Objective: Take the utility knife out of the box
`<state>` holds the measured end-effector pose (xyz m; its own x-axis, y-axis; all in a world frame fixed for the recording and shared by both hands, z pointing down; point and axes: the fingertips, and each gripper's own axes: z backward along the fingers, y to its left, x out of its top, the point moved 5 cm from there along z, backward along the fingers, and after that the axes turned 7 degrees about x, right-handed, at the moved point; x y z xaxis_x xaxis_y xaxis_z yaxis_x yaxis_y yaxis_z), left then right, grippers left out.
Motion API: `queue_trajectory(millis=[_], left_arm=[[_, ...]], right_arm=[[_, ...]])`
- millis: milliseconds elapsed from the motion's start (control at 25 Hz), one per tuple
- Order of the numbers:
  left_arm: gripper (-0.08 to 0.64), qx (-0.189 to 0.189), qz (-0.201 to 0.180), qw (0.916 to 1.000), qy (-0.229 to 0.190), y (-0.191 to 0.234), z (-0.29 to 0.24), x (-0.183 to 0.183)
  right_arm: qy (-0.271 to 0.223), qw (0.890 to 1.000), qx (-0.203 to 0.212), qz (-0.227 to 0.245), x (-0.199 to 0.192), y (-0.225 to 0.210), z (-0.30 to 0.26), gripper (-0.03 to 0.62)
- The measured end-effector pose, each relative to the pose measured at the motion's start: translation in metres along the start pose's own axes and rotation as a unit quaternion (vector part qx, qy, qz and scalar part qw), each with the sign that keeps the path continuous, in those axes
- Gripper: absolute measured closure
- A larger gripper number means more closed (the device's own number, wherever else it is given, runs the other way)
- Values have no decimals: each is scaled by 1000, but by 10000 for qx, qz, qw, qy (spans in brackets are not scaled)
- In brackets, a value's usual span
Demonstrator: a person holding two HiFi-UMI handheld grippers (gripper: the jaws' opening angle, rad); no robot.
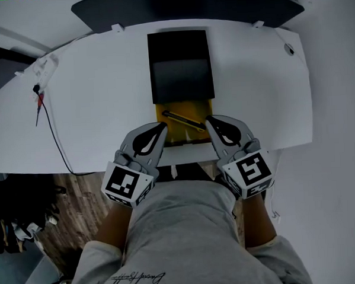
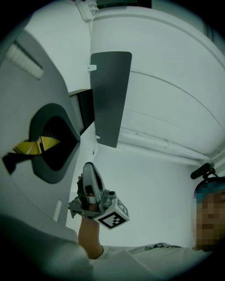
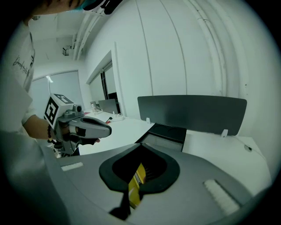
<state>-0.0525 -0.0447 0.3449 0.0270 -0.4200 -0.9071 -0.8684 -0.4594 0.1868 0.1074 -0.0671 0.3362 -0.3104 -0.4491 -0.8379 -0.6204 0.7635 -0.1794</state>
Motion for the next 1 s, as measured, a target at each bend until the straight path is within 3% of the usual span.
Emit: queue_trajectory(millis=[680, 1000], left_arm=[[558, -81, 36, 9998, 172, 16, -14, -28], [558, -109, 35, 9996, 251, 21, -17, -43]], right_arm=[[359, 9994, -9, -22, -23, -8, -27, 577], [779, 9966, 69, 249, -42, -7, -46, 578]])
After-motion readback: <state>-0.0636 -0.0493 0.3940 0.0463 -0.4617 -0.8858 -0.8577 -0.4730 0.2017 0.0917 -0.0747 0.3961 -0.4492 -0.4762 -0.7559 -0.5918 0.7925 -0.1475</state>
